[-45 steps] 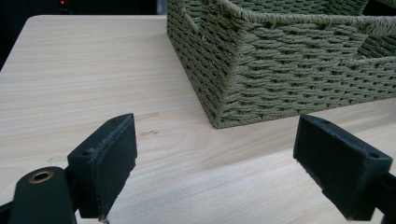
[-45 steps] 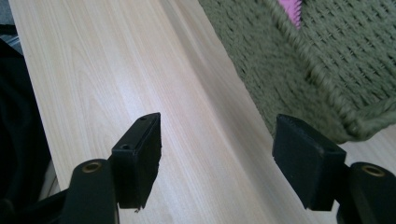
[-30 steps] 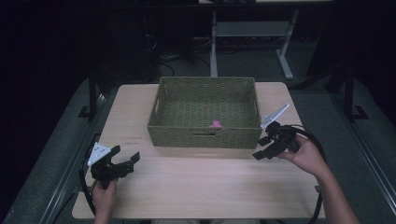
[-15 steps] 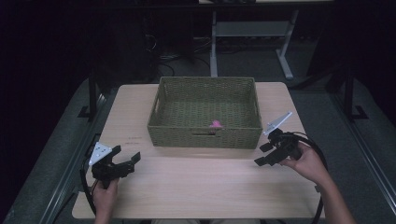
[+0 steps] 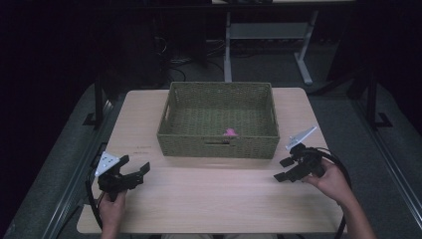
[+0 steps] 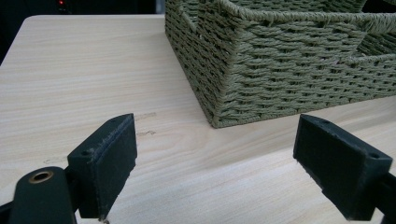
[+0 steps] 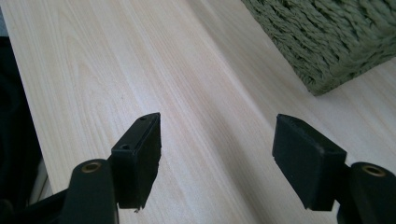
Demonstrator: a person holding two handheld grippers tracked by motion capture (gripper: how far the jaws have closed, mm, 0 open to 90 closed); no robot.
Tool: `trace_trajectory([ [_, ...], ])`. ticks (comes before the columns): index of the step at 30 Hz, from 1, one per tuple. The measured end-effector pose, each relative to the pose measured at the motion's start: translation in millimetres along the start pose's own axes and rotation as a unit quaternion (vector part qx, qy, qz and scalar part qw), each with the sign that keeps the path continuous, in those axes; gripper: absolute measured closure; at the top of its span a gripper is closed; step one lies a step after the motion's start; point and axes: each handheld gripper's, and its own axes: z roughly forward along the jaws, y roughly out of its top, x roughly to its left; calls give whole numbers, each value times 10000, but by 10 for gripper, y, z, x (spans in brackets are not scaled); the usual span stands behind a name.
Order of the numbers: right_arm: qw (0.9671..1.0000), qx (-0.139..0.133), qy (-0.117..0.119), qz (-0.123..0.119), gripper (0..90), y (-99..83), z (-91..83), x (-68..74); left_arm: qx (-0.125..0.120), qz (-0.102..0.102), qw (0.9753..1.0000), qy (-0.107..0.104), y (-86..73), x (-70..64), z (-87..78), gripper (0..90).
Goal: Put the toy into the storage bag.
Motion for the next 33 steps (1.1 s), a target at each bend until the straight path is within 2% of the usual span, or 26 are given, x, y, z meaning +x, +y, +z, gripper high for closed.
trace_trajectory([
  [12, 9999, -132, -30, 92, 310, -122, -23, 25, -6, 14, 10000, 2, 2, -1, -5, 130],
  [33, 9989, -311, -177, 319, 296, -460, -33, 117, 9, 28, 10000, -8, 4, -13, 2, 130],
])
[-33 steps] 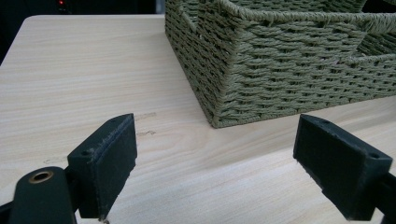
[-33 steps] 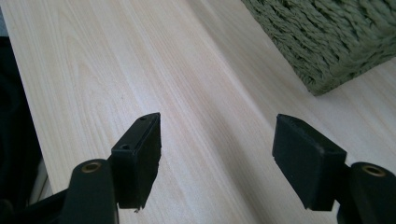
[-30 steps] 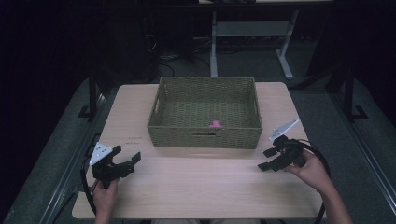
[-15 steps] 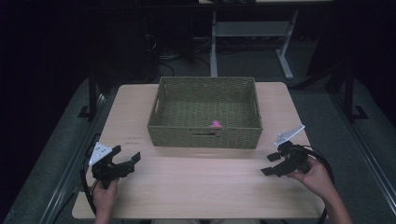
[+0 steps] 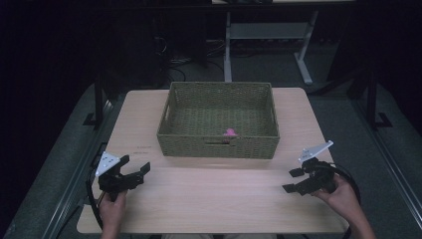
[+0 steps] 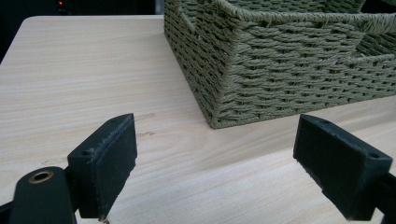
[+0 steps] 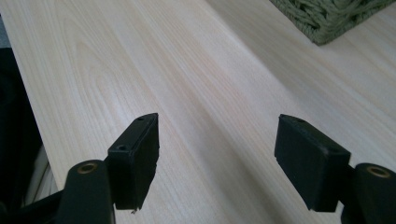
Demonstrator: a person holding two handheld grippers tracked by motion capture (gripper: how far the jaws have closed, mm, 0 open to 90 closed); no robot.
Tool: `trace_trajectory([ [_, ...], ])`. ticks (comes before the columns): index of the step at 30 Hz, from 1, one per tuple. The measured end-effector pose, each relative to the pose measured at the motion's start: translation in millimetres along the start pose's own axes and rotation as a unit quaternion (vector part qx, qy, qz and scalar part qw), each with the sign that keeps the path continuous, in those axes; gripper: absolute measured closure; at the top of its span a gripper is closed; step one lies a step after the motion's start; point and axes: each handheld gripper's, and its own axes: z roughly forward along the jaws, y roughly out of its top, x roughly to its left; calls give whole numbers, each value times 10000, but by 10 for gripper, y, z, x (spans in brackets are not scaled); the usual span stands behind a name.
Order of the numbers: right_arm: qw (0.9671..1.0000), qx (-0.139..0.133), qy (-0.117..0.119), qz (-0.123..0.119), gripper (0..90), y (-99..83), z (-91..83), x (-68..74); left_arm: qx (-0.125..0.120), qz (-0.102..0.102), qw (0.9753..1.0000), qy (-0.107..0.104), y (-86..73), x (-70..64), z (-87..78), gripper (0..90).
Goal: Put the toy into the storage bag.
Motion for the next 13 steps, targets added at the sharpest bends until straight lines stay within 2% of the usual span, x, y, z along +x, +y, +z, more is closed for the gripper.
trace_trajectory([
  [8, 10000, -63, -57, 33, 287, -116, 40, 50, 12, 16, 10000, -1, 0, -3, 13, 130],
  [13, 9999, -61, -94, -18, 283, -113, 56, 91, 13, 23, 10000, 2, 2, -4, 15, 130],
])
